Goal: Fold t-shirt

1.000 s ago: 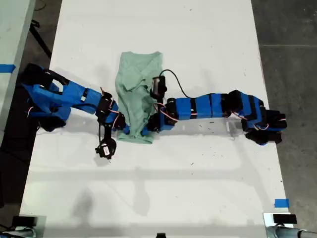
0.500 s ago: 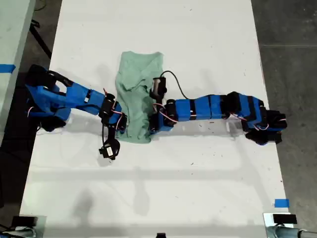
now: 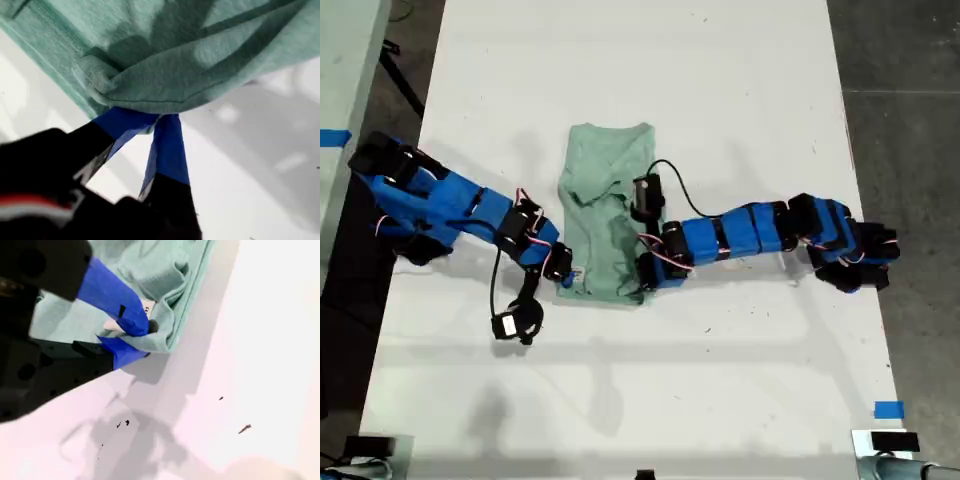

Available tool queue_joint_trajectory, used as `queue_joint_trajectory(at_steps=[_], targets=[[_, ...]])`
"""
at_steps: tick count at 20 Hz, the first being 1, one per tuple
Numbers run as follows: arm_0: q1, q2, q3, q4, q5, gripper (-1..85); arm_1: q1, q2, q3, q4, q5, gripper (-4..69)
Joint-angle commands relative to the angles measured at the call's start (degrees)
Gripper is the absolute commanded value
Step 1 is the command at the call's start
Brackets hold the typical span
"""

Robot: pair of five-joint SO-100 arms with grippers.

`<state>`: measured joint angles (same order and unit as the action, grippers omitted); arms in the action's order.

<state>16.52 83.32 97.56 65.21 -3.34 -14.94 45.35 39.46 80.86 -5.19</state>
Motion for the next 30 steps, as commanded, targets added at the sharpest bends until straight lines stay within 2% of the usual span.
queue_joint_trajectory(at_steps=[1, 6, 8, 13, 18, 25, 30], targets=[[5.6, 3.7, -3.4, 1.8, -2.1, -0.1, -3.8, 7.0, -0.4, 3.4, 2.6, -1.4], [5.8, 2.7, -6.7, 2.4, -2.1, -0.1, -2.7, 11.3, 0.2, 2.5, 3.6, -1.4], [3.2, 3.6, -7.6, 4.9, -0.9, -0.1, -0.4, 12.3, 1.0, 1.8, 2.3, -1.4], [-13.3, 5.5, -13.4, 14.2, 10.1, -0.1, 9.9, 14.9, 4.0, -1.0, -7.5, -1.4], [-29.1, 3.5, -19.2, 18.8, 21.4, -0.1, 22.4, 16.5, 4.1, -1.1, -18.0, -1.4], [-44.3, -0.3, -21.3, 18.6, 29.4, -0.1, 34.4, 15.8, 4.1, -4.2, -26.5, -1.4], [-47.5, -6.1, -26.2, 18.8, 31.5, -0.1, 37.0, 13.7, 3.5, -7.1, -28.2, -1.4]])
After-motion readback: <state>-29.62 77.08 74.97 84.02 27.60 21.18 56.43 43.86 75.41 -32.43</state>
